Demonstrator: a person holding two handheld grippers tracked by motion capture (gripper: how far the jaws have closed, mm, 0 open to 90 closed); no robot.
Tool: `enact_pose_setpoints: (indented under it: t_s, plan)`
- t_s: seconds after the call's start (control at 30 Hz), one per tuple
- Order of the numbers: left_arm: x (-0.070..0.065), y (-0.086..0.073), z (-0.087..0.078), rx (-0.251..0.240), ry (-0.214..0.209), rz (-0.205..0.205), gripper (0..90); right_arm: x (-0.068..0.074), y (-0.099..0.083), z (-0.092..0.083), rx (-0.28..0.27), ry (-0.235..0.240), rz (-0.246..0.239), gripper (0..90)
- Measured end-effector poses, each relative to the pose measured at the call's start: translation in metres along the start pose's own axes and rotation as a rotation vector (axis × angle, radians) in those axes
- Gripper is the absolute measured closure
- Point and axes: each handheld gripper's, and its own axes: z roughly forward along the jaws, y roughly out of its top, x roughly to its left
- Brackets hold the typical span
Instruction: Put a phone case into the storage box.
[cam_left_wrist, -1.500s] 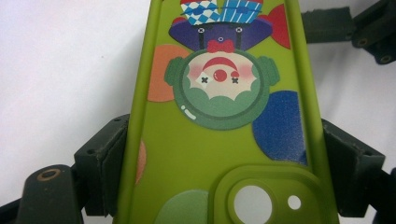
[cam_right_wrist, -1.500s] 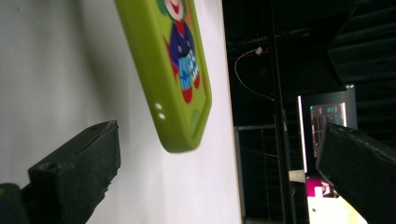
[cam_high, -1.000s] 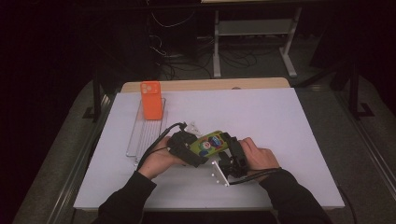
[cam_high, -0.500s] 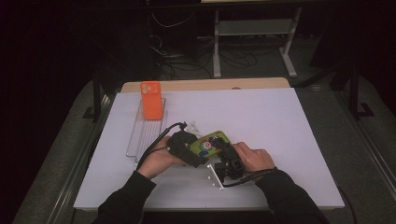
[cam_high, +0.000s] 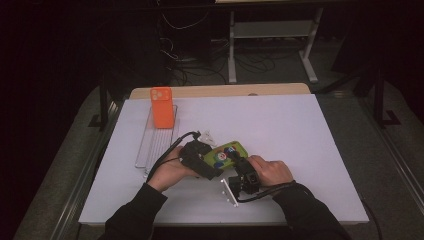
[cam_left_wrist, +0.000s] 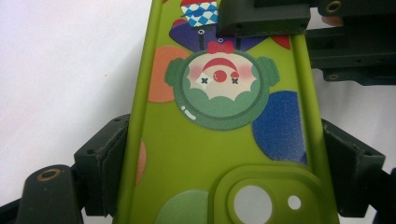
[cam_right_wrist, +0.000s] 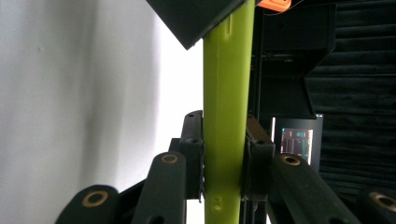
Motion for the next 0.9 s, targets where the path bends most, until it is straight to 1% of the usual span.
enact_pose_setpoints:
  t_s: [0.1,0.13,0.23,0.3,0.33,0.4,0.43,0.53,0.57,0.6,0.63,0.67,0.73,0.77,0.83,0.87,0.9]
  plan:
    - [0.000,0.000,-0.001,0.006,-0.003,-0.001,15.6,0.000,0.000,0.000,-0.001,-0.004,-0.012,74.5]
    - [0.000,0.000,0.000,0.005,-0.002,-0.003,15.6,0.000,0.000,0.000,0.000,-0.006,-0.024,74.6]
    - [0.001,0.000,0.000,0.008,-0.008,-0.001,15.3,0.001,0.000,0.000,0.003,-0.007,-0.026,74.8]
    - [0.001,0.000,0.001,-0.003,-0.007,0.002,15.0,0.000,0.000,0.000,0.001,-0.005,-0.026,74.9]
    - [-0.001,-0.001,0.002,-0.026,-0.005,-0.018,14.8,0.001,0.000,0.000,0.001,-0.006,-0.028,75.0]
    - [-0.001,-0.002,0.002,-0.030,-0.005,-0.020,14.3,0.001,0.000,-0.001,0.002,-0.005,-0.027,75.0]
    - [0.001,-0.002,0.001,-0.007,-0.005,0.008,14.1,0.001,0.000,-0.001,0.002,-0.005,-0.023,75.1]
    - [0.000,-0.003,0.002,-0.003,-0.017,-0.002,12.6,0.001,0.000,-0.001,0.002,-0.003,-0.020,75.2]
    - [-0.002,-0.003,0.004,-0.019,-0.026,-0.028,10.6,0.000,0.000,-0.001,0.001,0.000,-0.019,75.2]
    - [-0.002,-0.003,0.004,-0.017,-0.027,-0.023,7.8,0.001,0.000,-0.001,0.002,0.003,-0.016,75.2]
    - [0.000,-0.002,0.002,0.002,-0.028,0.006,5.6,0.001,0.000,-0.001,0.002,0.003,-0.011,75.2]
    - [0.000,-0.002,0.002,-0.004,-0.028,0.004,3.1,0.001,-0.001,-0.001,0.003,0.004,-0.008,75.2]
    - [0.000,-0.002,-0.001,-0.009,-0.032,0.011,1.5,0.000,-0.001,0.000,0.005,0.006,-0.006,75.2]
    - [0.000,-0.002,-0.001,-0.024,-0.039,-0.001,0.7,0.000,-0.002,0.000,0.008,0.007,0.000,75.2]
    - [0.000,-0.002,-0.004,-0.034,-0.042,0.004,0.0,-0.001,-0.003,0.000,0.010,0.014,0.006,75.2]
    - [0.000,-0.002,-0.005,-0.056,-0.040,-0.014,0.0,-0.001,-0.003,0.001,0.012,0.014,0.011,75.2]
    - [0.002,-0.002,-0.008,-0.045,-0.038,0.006,0.0,0.001,-0.004,0.001,0.022,0.018,0.051,75.2]
